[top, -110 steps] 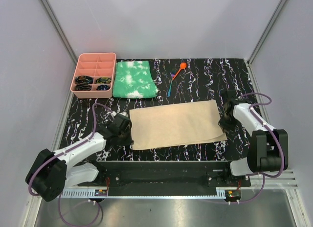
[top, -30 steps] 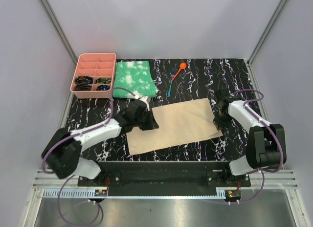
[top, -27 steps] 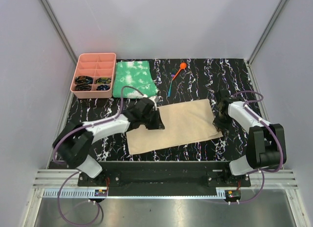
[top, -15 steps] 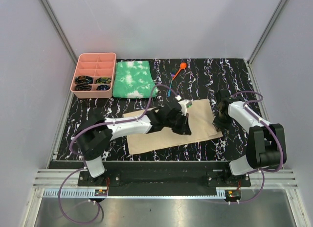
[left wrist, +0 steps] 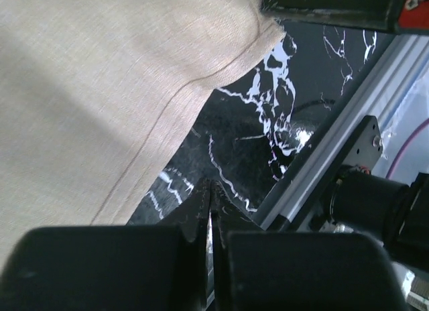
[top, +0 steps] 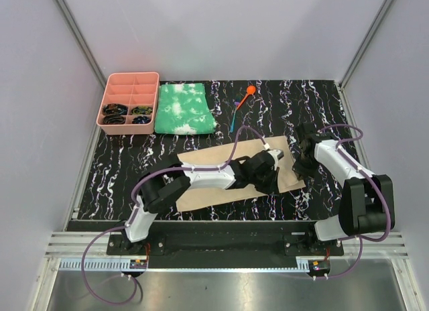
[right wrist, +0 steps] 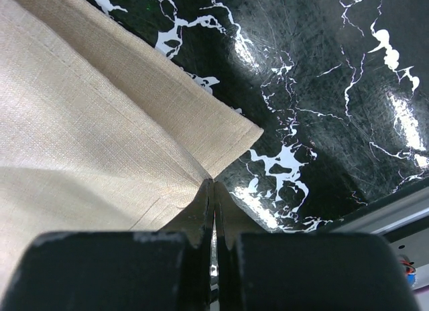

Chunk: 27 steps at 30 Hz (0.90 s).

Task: Fold the napkin into a case and place the utensils inside
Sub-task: Smooth out the rectangle-folded napkin at the center of the board.

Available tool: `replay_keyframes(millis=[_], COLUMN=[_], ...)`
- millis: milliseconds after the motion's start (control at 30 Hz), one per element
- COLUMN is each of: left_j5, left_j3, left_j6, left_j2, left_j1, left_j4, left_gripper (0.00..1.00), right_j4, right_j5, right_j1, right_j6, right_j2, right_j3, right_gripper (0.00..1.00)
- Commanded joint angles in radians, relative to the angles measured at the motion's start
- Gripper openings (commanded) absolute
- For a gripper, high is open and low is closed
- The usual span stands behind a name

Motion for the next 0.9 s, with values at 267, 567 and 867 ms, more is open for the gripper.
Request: replay_keyframes(millis=[267,567,867], left_j5=[-0.128,-0.194,-0.209], left_j3=[0.173,0.2,0.209], left_j6=[-0.128,-0.152,-0.145], left_j2=[0.155,0.168,0.18], left_j1=[-0.039,-0.048,-0.044], left_j4=[-0.028,-0.07,-0.036], left_gripper=[0.0,0.0,0.0], right_j4=[-0.058,-0.136,-0.144], right_j5=[-0.014,-0.003,0.08], right_j1=[0.0,-0.002,-0.002], right_j6=[0.02,0.065,0.135], right_j2=[-0.061,-0.101,-0.11], right_j3=[0.046,0.057,-0.023], right_gripper=[0.0,0.0,0.0])
